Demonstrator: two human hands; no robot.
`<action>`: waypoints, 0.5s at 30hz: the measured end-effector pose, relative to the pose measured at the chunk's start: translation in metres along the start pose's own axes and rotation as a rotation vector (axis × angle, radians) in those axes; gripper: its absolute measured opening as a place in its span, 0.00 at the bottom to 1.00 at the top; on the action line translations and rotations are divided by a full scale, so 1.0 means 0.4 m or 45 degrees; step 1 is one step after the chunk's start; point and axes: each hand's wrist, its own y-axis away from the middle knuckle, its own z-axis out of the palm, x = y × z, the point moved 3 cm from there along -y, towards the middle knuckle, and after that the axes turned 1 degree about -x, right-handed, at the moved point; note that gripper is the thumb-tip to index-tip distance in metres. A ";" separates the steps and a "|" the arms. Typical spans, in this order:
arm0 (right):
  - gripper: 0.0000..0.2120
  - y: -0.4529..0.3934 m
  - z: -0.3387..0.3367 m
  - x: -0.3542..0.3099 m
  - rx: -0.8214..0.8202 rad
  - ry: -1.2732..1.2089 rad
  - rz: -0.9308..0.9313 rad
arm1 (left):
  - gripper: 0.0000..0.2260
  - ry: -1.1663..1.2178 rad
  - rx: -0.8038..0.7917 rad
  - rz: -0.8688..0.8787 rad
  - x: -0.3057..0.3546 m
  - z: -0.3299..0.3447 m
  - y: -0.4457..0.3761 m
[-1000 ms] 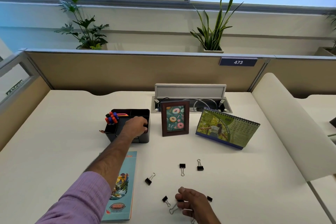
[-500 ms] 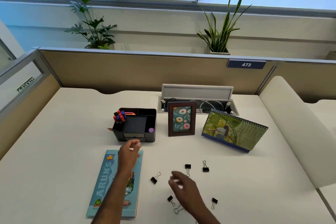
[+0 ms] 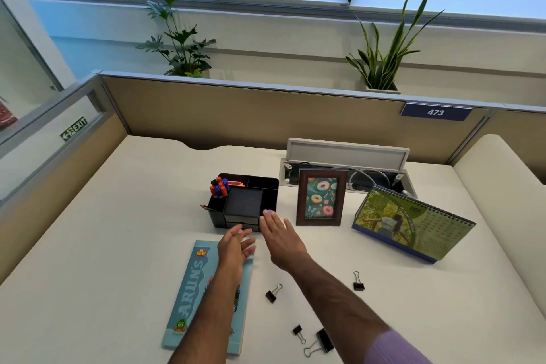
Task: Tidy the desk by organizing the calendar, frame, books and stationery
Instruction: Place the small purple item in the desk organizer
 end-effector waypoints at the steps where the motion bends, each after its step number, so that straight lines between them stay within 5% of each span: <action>1: 0.38 -0.004 0.002 -0.001 -0.023 -0.004 0.002 | 0.15 0.014 0.003 -0.018 0.002 0.003 -0.007; 15: 0.43 -0.019 -0.002 0.014 -0.094 -0.117 -0.018 | 0.13 0.627 0.073 -0.184 -0.037 0.048 -0.044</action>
